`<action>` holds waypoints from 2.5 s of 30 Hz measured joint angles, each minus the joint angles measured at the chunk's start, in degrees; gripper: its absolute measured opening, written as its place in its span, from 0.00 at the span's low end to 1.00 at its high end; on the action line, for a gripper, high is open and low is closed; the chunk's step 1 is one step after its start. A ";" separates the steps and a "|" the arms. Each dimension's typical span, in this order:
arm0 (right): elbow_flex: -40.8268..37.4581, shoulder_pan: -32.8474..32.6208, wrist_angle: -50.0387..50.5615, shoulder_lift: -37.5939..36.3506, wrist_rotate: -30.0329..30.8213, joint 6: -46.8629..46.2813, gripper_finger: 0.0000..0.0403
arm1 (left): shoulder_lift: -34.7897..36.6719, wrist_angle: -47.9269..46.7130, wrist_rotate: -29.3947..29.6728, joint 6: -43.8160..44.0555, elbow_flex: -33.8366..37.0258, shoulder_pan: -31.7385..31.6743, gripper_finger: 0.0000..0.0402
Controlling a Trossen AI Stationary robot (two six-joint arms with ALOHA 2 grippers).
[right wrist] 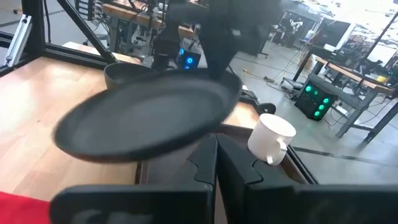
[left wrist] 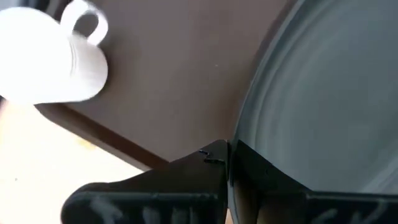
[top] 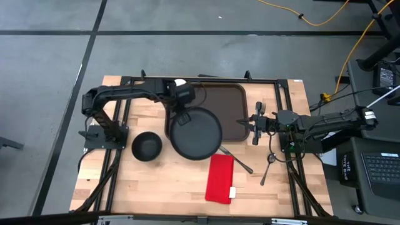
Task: Set up tray
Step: Put the black plate on the brown serving tray to the bottom right of the white cup
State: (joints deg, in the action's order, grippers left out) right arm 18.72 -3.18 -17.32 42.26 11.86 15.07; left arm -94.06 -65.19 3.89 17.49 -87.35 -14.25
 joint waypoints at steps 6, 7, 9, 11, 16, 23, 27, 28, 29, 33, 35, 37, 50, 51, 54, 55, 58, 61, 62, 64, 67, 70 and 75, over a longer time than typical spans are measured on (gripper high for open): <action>0.00 0.00 0.05 0.00 0.02 -3.80 0.03 | 0.64 5.87 -6.57 -0.70 7.24 -6.00 0.00; 0.00 0.00 0.05 0.00 0.02 -4.38 0.03 | 0.57 6.53 -8.14 -0.65 8.18 -6.88 0.00; 0.00 0.00 0.08 0.00 0.02 -4.50 0.03 | 0.59 8.51 -10.03 -1.34 10.19 -8.08 0.00; 0.00 -0.02 0.11 0.00 0.02 -4.52 0.03 | 0.57 10.60 -11.70 -2.54 12.02 -9.12 0.00; 0.00 -0.02 0.44 0.00 0.04 -4.52 0.03 | 0.57 11.62 -12.76 -3.25 14.11 -12.25 0.00; 0.00 0.00 0.57 0.00 0.06 -4.44 0.03 | 0.57 11.89 -12.55 -3.24 17.20 -15.50 0.00; 0.00 0.00 0.57 0.00 0.07 -4.31 0.03 | 0.57 12.64 -12.59 -3.27 19.50 -16.75 0.00; 0.00 0.00 0.55 0.00 0.07 -4.30 0.03 | 0.57 12.80 -12.60 -3.27 20.02 -16.99 0.00; 0.00 0.00 0.57 0.00 0.07 -4.28 0.03 | 0.57 13.13 -12.62 -3.40 20.53 -17.22 0.00; 0.00 0.00 0.52 0.00 0.09 -4.08 0.03 | 0.57 14.74 -12.93 -4.50 22.08 -18.28 0.00; 0.00 0.00 0.48 0.00 0.11 -3.38 0.03 | 0.57 15.26 -12.91 -4.70 22.47 -18.92 0.00; 0.00 0.00 0.45 0.00 0.11 -2.71 0.03 | 0.57 16.12 -12.71 -4.76 22.54 -19.46 0.00; 0.00 0.00 -0.63 0.02 1.18 -2.11 0.03 | 0.57 18.24 -11.74 -6.33 22.54 -23.01 0.01; 0.00 0.01 -0.64 0.02 1.17 -1.58 0.03 | 0.57 18.41 -10.99 -6.33 22.54 -23.12 0.01; 0.00 0.00 -0.64 0.02 1.16 -1.03 0.03 | 0.57 18.71 -8.35 -6.31 22.54 -23.43 0.01; 0.00 0.02 -0.64 0.02 1.16 -1.05 0.03 | 0.57 18.72 -8.32 -6.31 22.54 -23.60 0.01; 0.00 0.00 -0.65 0.00 1.16 -0.94 0.03 | 0.57 18.81 -8.75 -6.74 22.54 -23.64 0.01; 0.00 0.02 -0.70 0.00 1.16 -0.90 0.03 | 0.57 18.79 -8.95 -6.61 22.54 -23.62 0.01; 0.00 0.01 -0.80 0.02 1.16 -0.90 0.03 | 0.57 18.80 -8.93 -6.35 22.54 -23.62 0.01; 0.00 0.02 -0.99 0.02 1.16 -0.87 0.03 | 0.57 19.17 -8.86 -6.35 22.54 -23.40 0.01; 0.00 0.02 -1.50 0.02 1.16 -0.87 0.03 | 0.57 19.55 -8.60 -6.31 22.54 -23.07 0.01; 0.00 0.01 -1.81 0.02 1.16 -0.87 0.03 | 0.57 19.65 -8.56 -6.30 22.54 -22.98 0.01; 0.00 0.00 -1.82 0.02 1.16 0.22 0.03 | 0.57 20.03 -8.60 -6.29 22.54 -22.98 0.01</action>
State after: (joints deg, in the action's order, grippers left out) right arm 18.72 -3.18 -19.14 42.28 13.02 15.29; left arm -93.49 -45.17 -4.71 11.20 -64.82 -37.23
